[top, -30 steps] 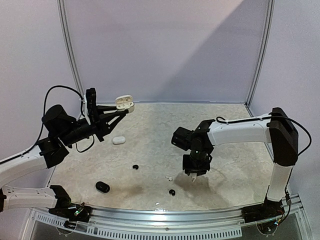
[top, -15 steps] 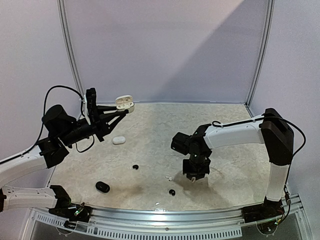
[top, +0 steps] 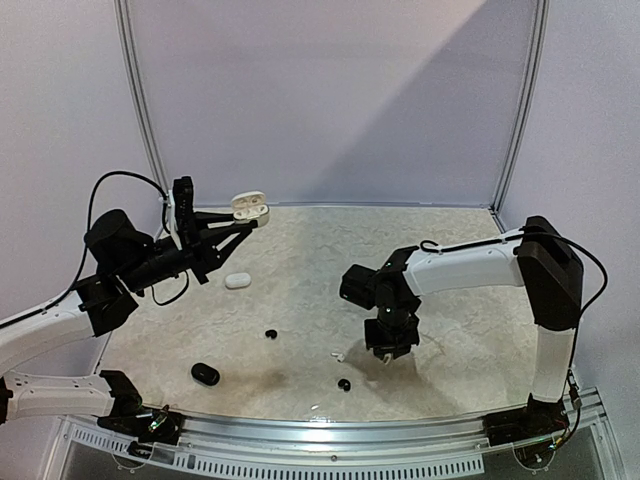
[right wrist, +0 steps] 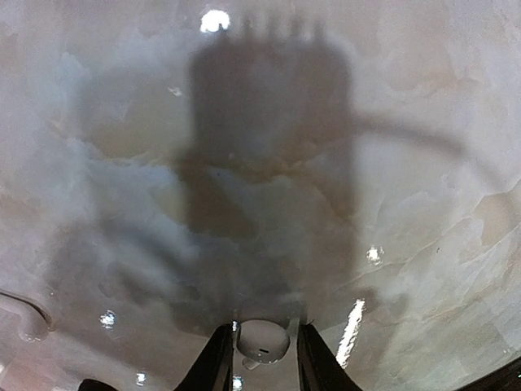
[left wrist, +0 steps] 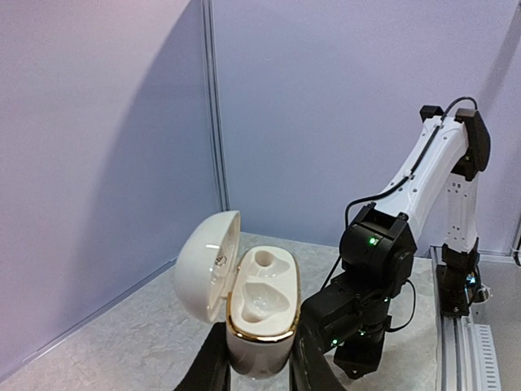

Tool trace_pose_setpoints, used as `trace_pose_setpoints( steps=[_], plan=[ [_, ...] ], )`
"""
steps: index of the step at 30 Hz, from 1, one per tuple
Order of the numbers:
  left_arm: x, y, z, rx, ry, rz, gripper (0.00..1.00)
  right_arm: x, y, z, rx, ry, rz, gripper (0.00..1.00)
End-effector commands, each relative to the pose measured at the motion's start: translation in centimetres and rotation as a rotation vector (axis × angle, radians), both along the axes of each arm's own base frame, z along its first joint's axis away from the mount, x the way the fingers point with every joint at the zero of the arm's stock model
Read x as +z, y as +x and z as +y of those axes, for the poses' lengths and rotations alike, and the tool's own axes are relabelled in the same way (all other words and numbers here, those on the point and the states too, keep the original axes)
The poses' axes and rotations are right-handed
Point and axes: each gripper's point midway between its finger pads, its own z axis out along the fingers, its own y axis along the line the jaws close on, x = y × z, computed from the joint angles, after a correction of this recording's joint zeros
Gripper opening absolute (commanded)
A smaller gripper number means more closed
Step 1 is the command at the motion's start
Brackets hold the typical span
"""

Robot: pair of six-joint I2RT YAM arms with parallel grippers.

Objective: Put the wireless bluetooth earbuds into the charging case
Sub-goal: Pick up the right earbud from the center of the board.

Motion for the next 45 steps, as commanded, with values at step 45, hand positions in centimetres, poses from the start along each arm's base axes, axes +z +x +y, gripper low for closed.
trace_pose_setpoints(
  steps=[45],
  plan=[
    [-0.5, -0.4, -0.3, -0.014, 0.026, -0.005, 0.0, -1.1, -0.1, -1.9, 0.211, -0.115, 0.067, 0.1]
  ],
)
